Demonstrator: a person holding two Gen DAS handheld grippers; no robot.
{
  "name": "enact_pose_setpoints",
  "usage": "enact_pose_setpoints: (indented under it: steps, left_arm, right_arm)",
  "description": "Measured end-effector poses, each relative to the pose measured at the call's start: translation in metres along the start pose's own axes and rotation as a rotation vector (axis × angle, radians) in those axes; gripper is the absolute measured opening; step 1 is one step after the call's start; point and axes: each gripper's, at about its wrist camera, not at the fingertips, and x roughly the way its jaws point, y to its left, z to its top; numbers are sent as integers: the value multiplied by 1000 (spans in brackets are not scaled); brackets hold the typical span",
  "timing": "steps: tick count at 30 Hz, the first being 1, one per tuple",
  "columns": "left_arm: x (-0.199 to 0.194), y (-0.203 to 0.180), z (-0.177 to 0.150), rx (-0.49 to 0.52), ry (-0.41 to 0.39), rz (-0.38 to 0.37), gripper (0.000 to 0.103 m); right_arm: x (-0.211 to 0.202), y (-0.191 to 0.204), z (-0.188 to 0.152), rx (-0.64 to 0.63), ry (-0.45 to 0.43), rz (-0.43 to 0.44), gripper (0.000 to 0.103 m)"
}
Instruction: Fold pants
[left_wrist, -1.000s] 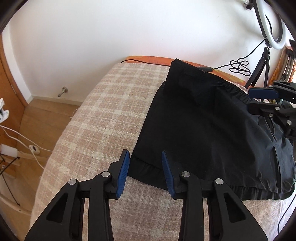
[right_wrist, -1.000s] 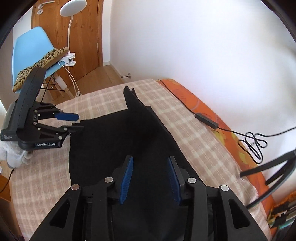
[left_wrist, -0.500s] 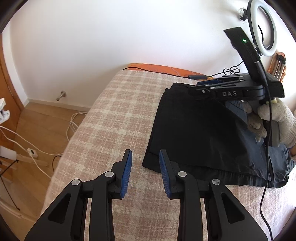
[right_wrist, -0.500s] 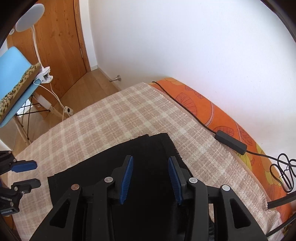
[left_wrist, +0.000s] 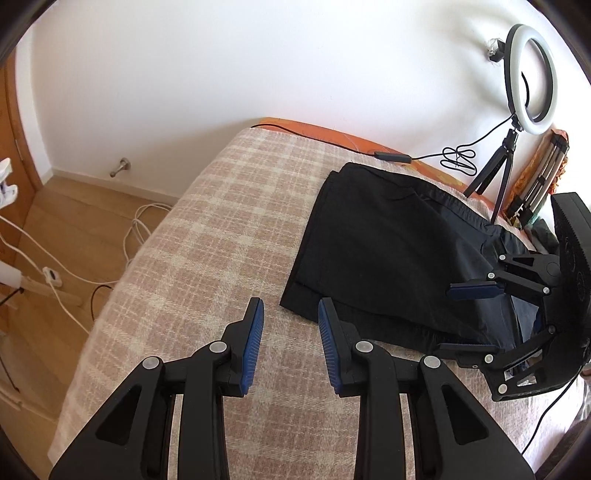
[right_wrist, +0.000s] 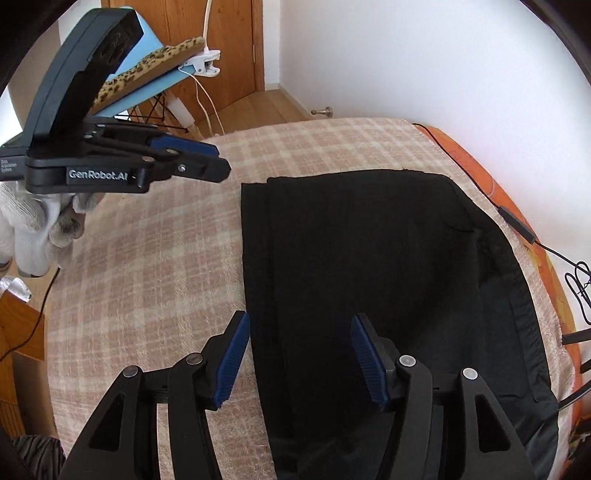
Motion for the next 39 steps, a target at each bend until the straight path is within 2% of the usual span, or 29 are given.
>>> enact_pose_setpoints:
  steps: [1,3,5,7,9,11,14,17,23,25,26,27,28,29,31,35,36,37,39]
  left_arm:
    - [-2,1,-1,-5,-2,-1,29]
    - [-4,2,-1,-12,-4,-3,29]
    - [-6,2,-2,-13,-3,-1,29]
    - [-7,3,-2,-13,0,2,29]
    - [-8,2,-3,-13,-1,5,29]
    - [-10,2,-3,-15,-3,6,29]
    - [-13,3,-3,-14,-8,9,29]
    - [-14,2,-2,-9,-10,18,29]
    - [-15,-4,0,-7,-15,15,29]
    - [-18,-8,0,-1,-15,15,29]
    - [-21,-10,0,3,-15,13,29]
    - [-24,-14,1,9,-18,12,29]
    - [-28,-17,2,17,-21,13,29]
    - [-32,-22,3,25,-26,13,29]
    - [-41,-33,5,44,-36,4,29]
    - [-59,-66,10,107,-60,-25,29]
    - [-62,-75,11,124,-62,-40,31]
    - [-64,-87,10,145,-62,-54,39]
    - [-67,-112,8,194,-63,-80,46]
  right_arm:
    - [0,-5,-2,18,0,15,55]
    - [-1,-12,-3,41,4,15,44]
    - [0,-16,-4,54,6,14,41]
    - [3,-16,-3,56,12,25,33]
    - [5,-12,-3,54,11,13,13]
    - [2,-9,-1,58,-2,13,5]
    - [-10,-4,-1,71,-32,81,2]
    - [-11,2,1,54,-38,61,2]
    - [5,13,8,84,-39,150,2]
    - [2,20,10,87,-58,119,6]
    - [-2,21,10,101,-70,116,11]
    - [-10,21,8,123,-93,117,30]
    - [-20,20,4,149,-124,118,39]
    - [-32,18,-2,171,-152,114,42]
    - [-58,13,-19,221,-200,87,41]
    - [-116,-5,-74,322,-258,-7,53]
    - [-131,-9,-93,345,-266,-39,57]
    - [-145,-14,-112,371,-266,-78,57]
    - [-170,-24,-154,440,-260,-151,59]
